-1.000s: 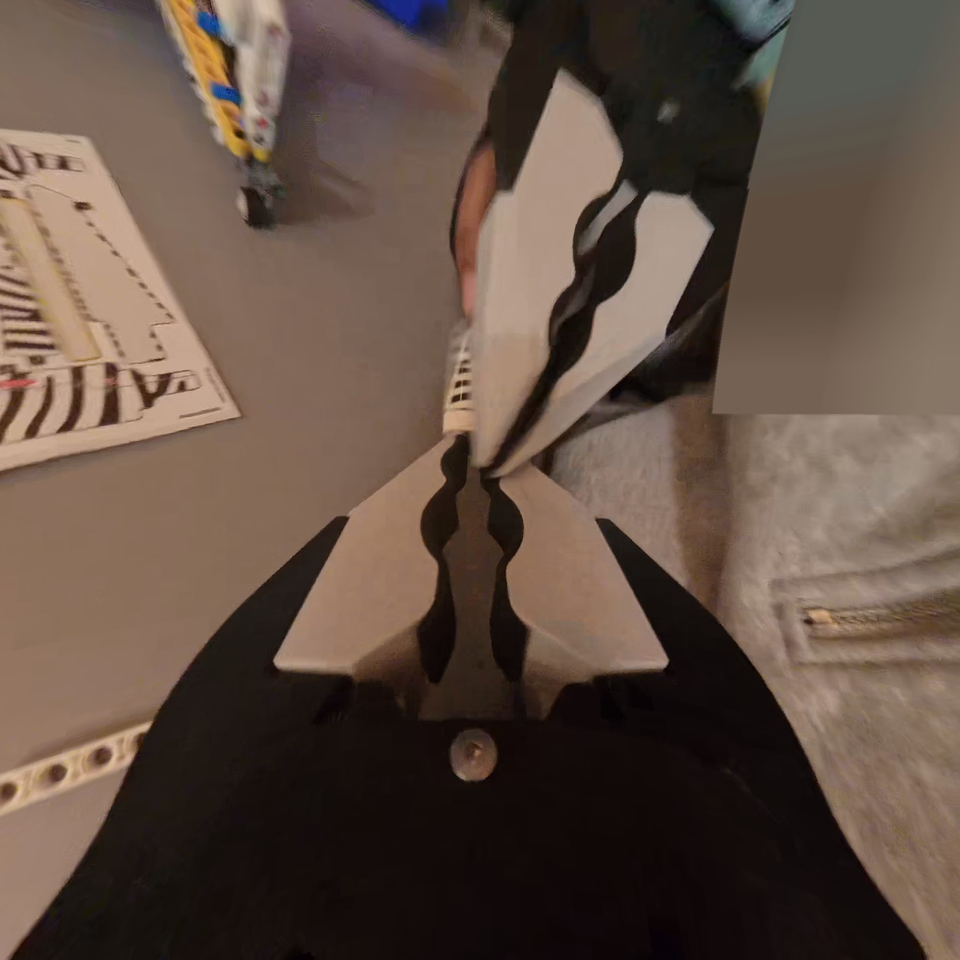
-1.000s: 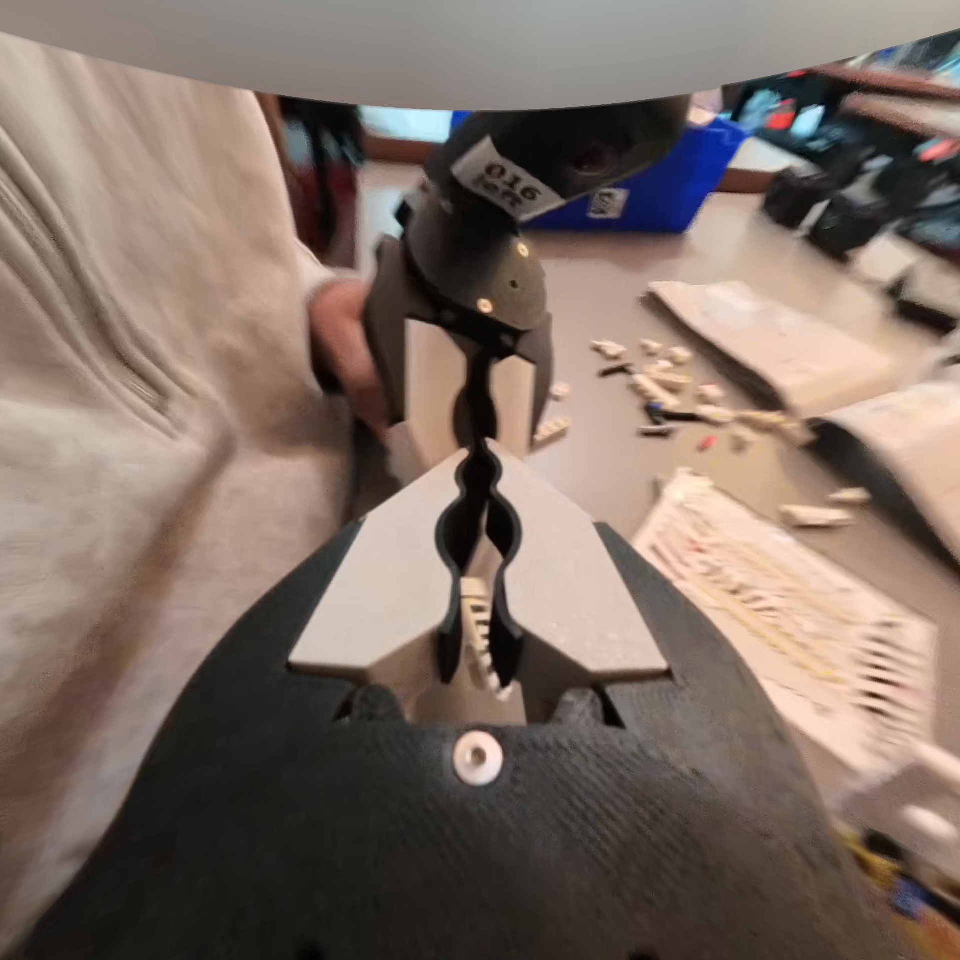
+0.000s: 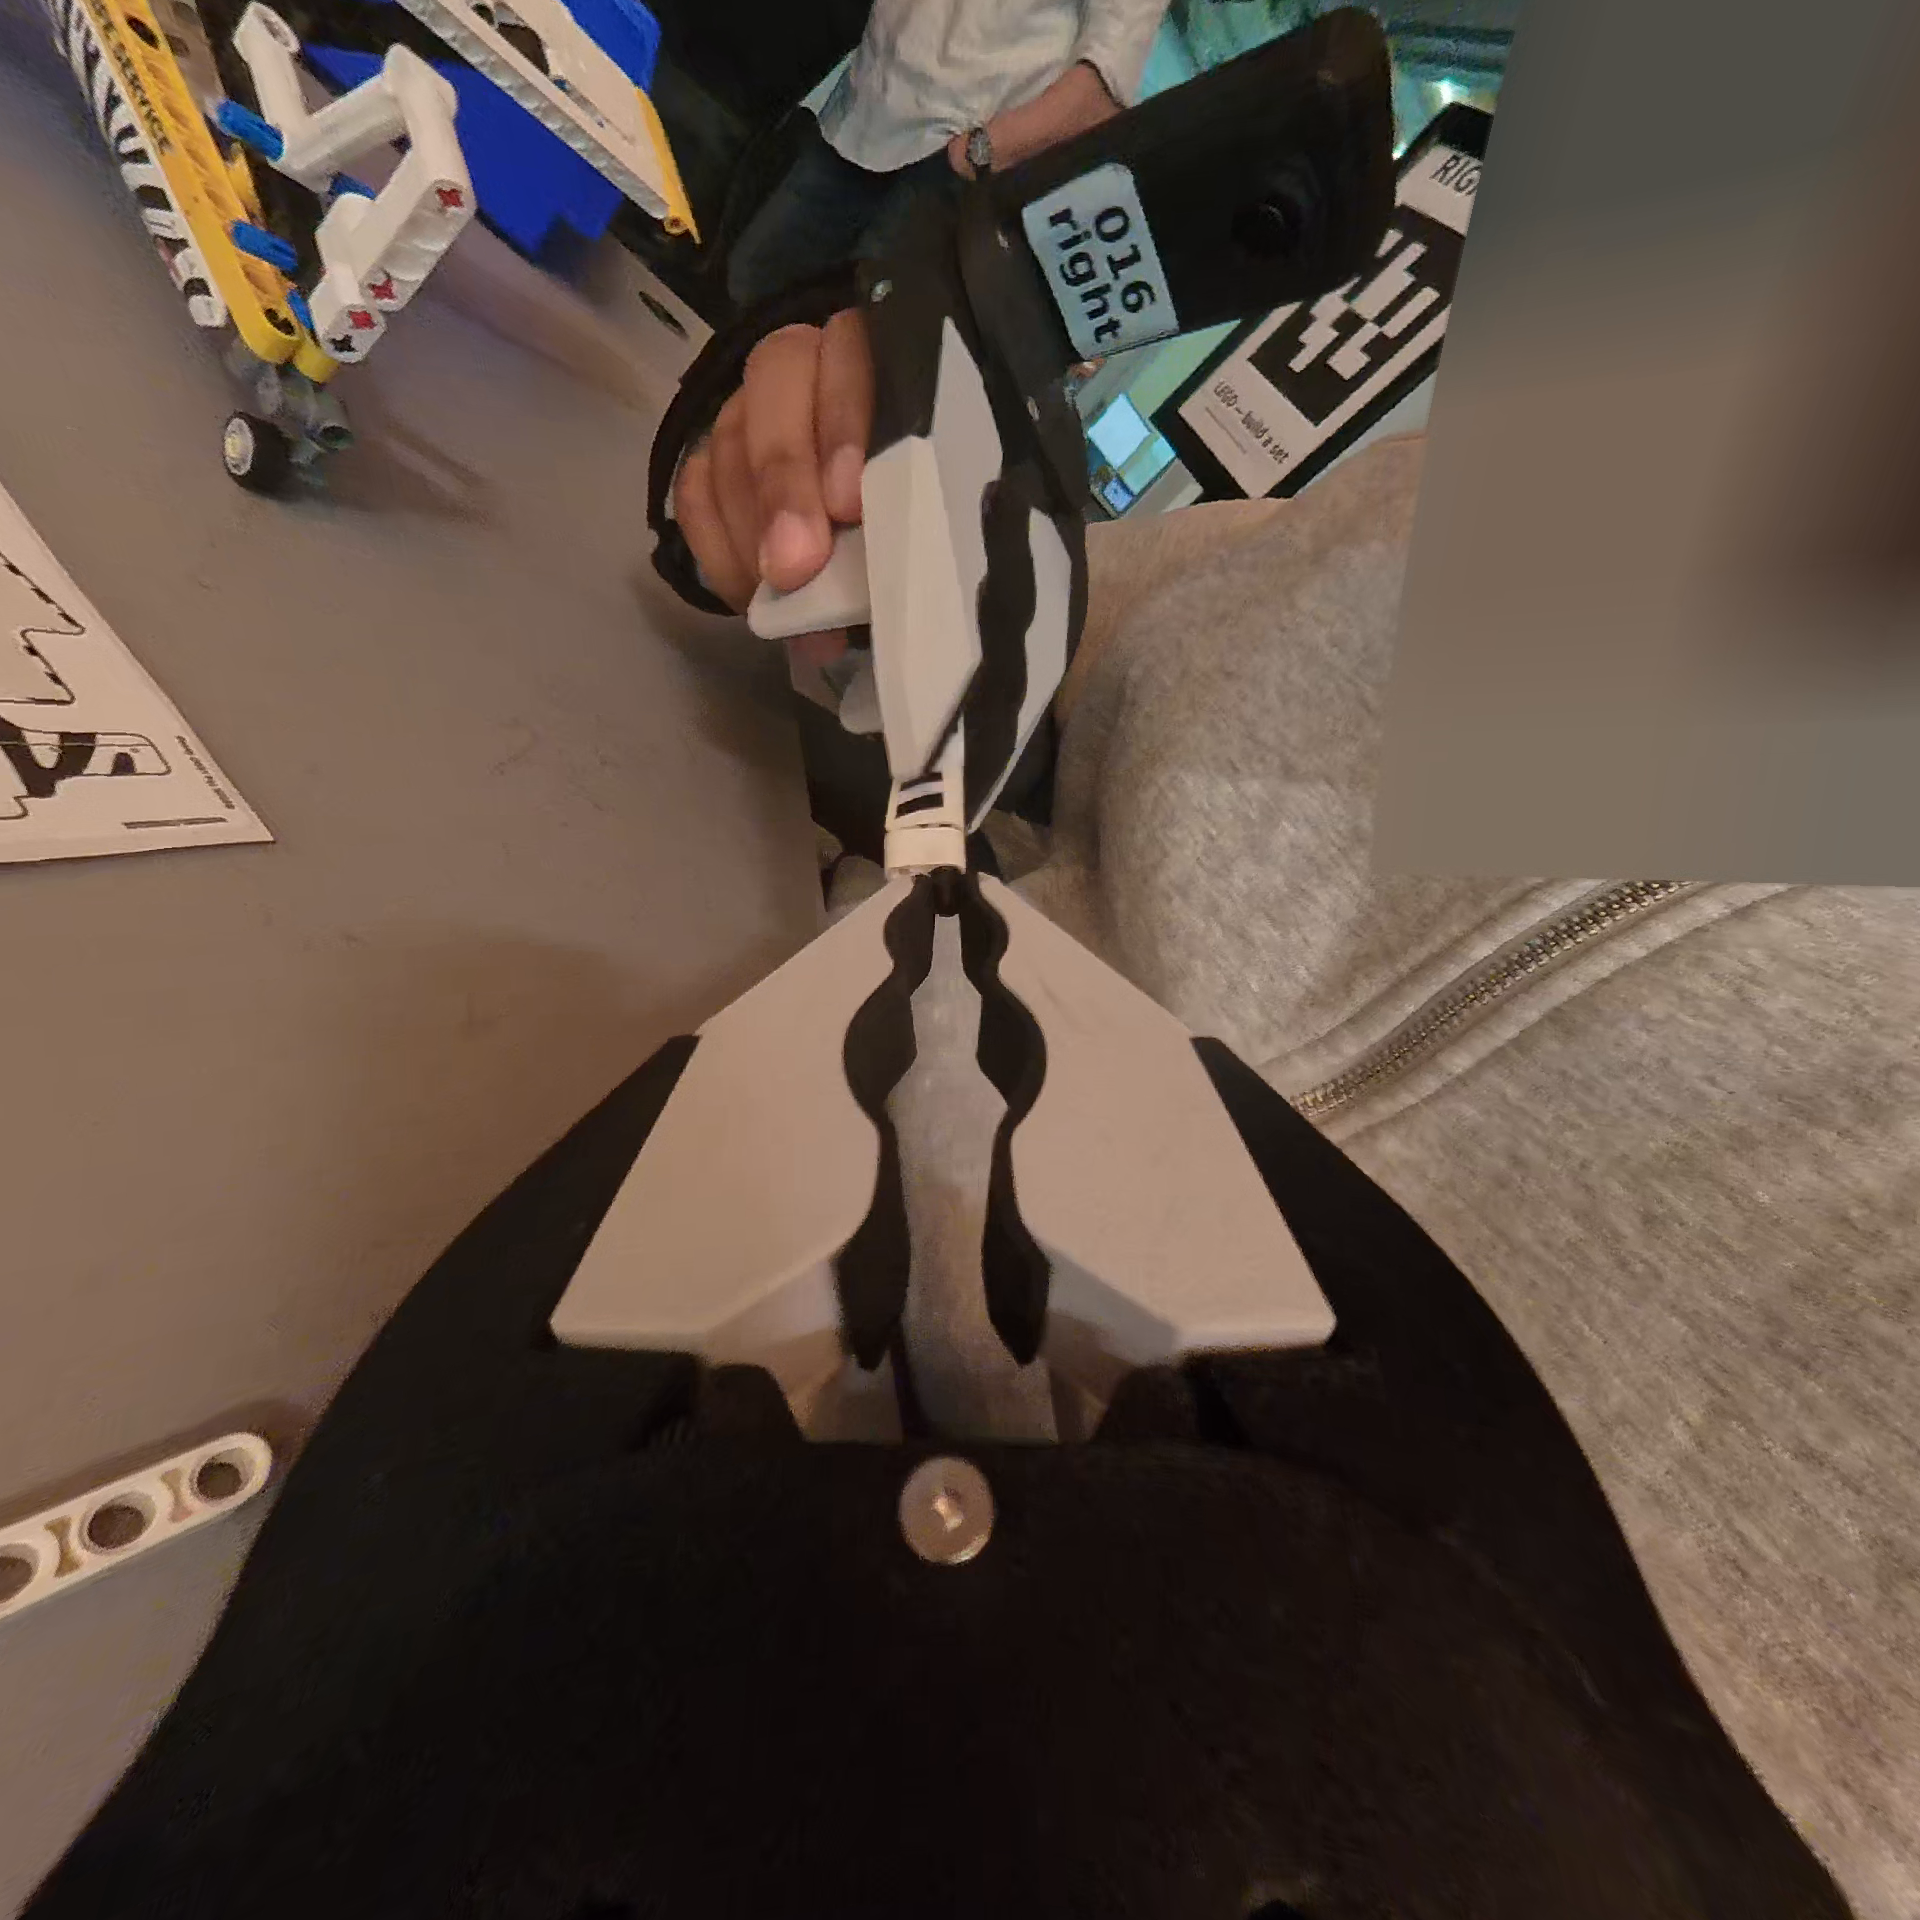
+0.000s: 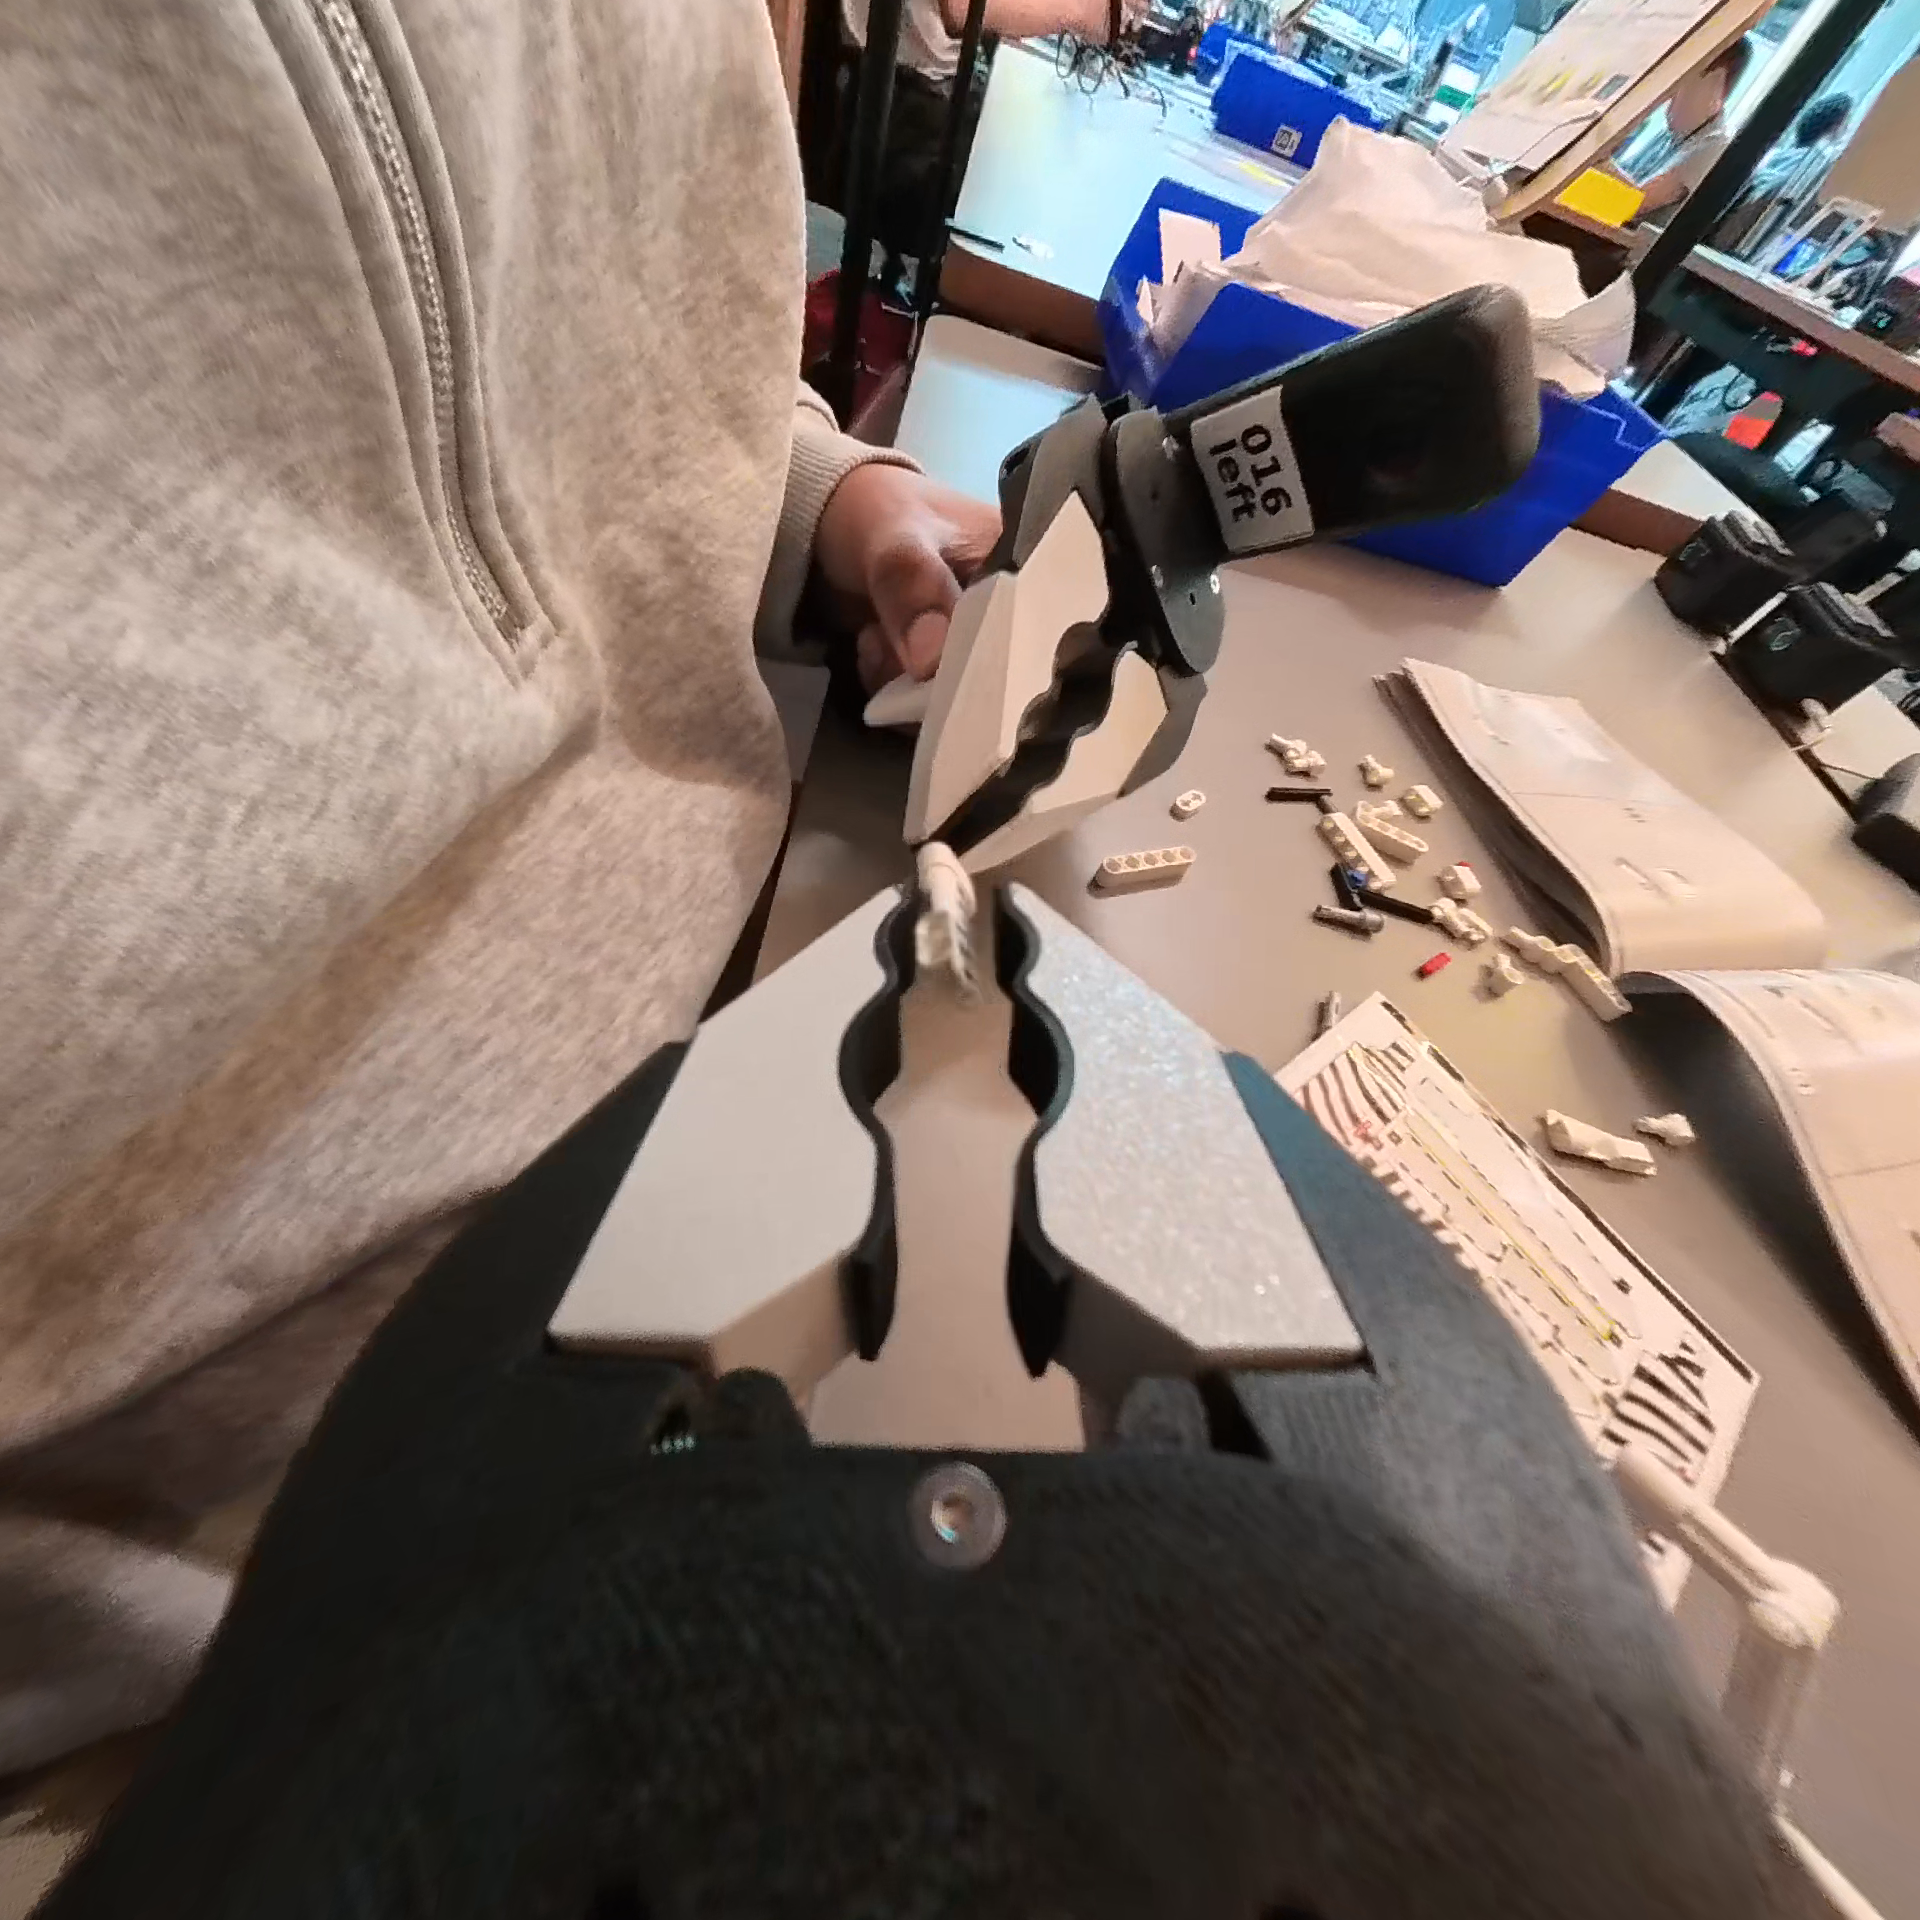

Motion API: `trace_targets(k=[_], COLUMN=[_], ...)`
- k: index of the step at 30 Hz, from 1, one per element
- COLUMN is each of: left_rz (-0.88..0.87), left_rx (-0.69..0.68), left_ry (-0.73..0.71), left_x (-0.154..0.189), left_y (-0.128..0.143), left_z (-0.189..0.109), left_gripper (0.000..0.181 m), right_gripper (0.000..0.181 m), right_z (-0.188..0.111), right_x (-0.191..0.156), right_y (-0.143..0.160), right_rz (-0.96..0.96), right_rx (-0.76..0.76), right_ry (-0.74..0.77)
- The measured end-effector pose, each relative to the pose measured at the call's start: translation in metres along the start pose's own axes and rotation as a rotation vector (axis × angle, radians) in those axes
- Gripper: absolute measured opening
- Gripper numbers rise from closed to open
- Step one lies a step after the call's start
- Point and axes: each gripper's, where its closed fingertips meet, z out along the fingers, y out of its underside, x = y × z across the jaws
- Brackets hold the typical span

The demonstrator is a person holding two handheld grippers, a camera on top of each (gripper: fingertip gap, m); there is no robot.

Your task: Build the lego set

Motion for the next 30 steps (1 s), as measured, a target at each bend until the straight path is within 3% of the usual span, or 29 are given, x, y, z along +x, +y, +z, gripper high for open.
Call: trace_targets(k=[8,12,20,30], left_rz=[0.005,0.130,0.320,0.240], left_rx=[0.066,0.168,0.094,0.102], left_ry=[0.009,-0.030,-0.173,-0.118], left_x=[0.000,0.004,0.002,0.005], left_y=[-0.009,-0.025,-0.019,-0.017], left_z=[-0.004,-0.012,0.001,0.002], left_gripper=[0.005,0.032,0.010,0.010], right_gripper=[0.006,0.006,0.005,0.005], right_z=[0.002,-0.002,0.000,-0.001], right_x=[0.003,0.007,0.008,0.006], right_y=[0.003,-0.003,-0.008,-0.010], right_rz=[0.043,0.086,0.063,0.026], right_rx=[-0.003,0.049,0.048,0.037], right_ry=[-0.002,0.024,0.066,0.093])
